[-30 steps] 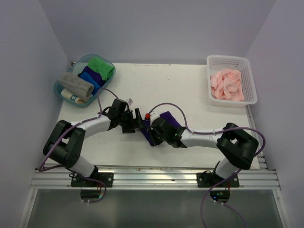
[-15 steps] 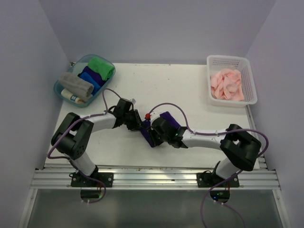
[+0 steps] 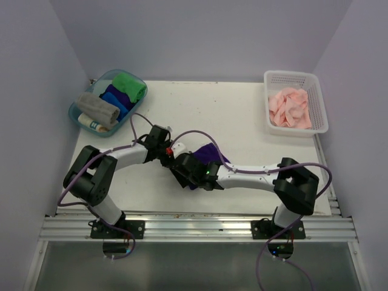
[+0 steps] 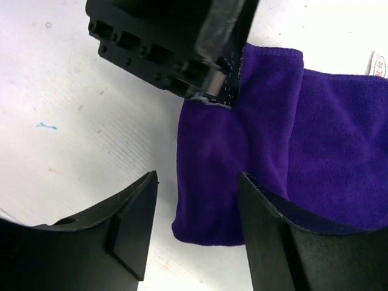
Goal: Roll the towels
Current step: Roll the towel
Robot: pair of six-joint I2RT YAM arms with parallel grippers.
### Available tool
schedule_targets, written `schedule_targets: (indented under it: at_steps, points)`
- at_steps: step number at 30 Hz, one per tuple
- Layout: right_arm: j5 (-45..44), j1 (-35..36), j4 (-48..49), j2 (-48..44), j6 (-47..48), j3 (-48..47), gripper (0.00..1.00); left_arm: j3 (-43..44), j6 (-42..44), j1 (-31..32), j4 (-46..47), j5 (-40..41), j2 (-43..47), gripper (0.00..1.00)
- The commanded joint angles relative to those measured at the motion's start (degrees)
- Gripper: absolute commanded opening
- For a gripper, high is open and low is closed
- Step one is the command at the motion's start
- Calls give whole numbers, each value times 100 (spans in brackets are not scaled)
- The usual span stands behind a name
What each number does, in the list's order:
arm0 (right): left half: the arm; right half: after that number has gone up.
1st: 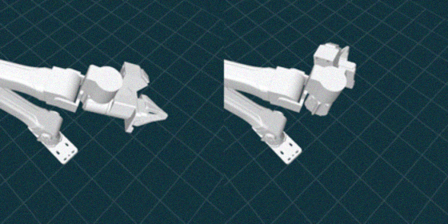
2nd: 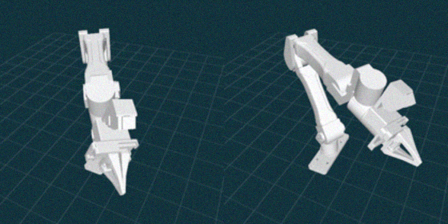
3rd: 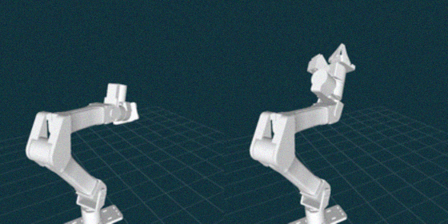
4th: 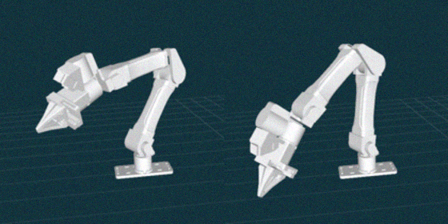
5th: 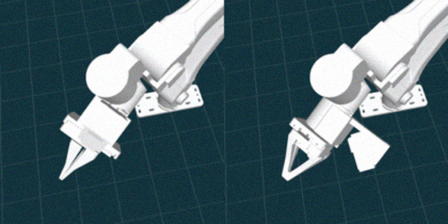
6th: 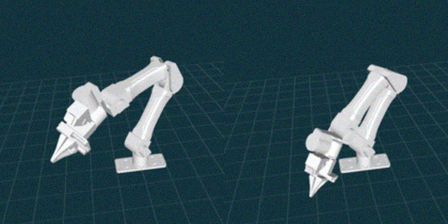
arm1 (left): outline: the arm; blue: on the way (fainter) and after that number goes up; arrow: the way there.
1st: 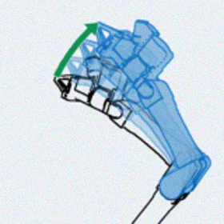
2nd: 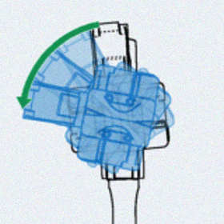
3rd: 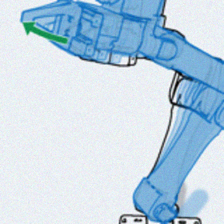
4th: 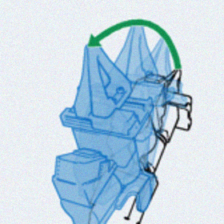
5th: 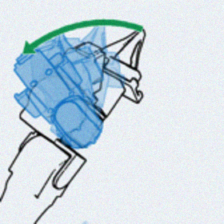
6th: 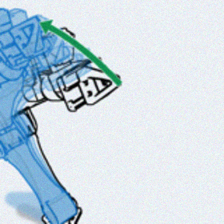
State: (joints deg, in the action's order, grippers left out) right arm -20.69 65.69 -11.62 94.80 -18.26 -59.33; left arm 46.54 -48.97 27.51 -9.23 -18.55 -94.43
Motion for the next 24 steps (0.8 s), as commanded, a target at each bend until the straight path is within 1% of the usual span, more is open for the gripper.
schedule_targets:
  at_steps: [1, 6, 9, 10, 12, 13, 15, 17, 19, 20, 23, 24]
  points:
    - [-638, 110, -297, 266, 200, -395, 57, 171, -77, 35, -237, 123, 232, 3]
    - [-744, 128, -148, 670, 297, -483, 52, 197, -95, 44, -307, 167, 311, 4]
    - [-788, 128, 45, 863, 297, -396, 45, 232, -95, 44, -351, 167, 320, 4]
    - [-788, 128, 89, 899, 279, -378, 37, 241, -95, 44, -360, 167, 320, 4]
    - [-683, 111, 238, 996, 218, -325, 28, 232, -86, 35, -403, 211, 355, 5]
    - [-639, 93, 274, 1022, 200, -325, 14, 224, -69, 44, -430, 255, 373, 6]
    - [-394, 32, 344, 1005, 130, -316, 0, 223, -34, 36, -561, 430, 382, 8]
    - [-182, 5, 484, 918, 86, -255, 0, 197, -7, 36, -632, 492, 425, 12]
    - [134, -38, 634, 699, 68, -97, 0, 180, 37, 18, -685, 527, 540, 23]
    - [222, -48, 721, 619, 34, -9, 0, 153, 89, 9, -685, 527, 644, 34]
    - [740, -179, 836, 355, -28, 123, 0, 179, 133, -70, -737, 589, 829, 47]
    - [872, -206, 941, 294, -89, 228, 0, 188, 168, -87, -790, 598, 943, 53]
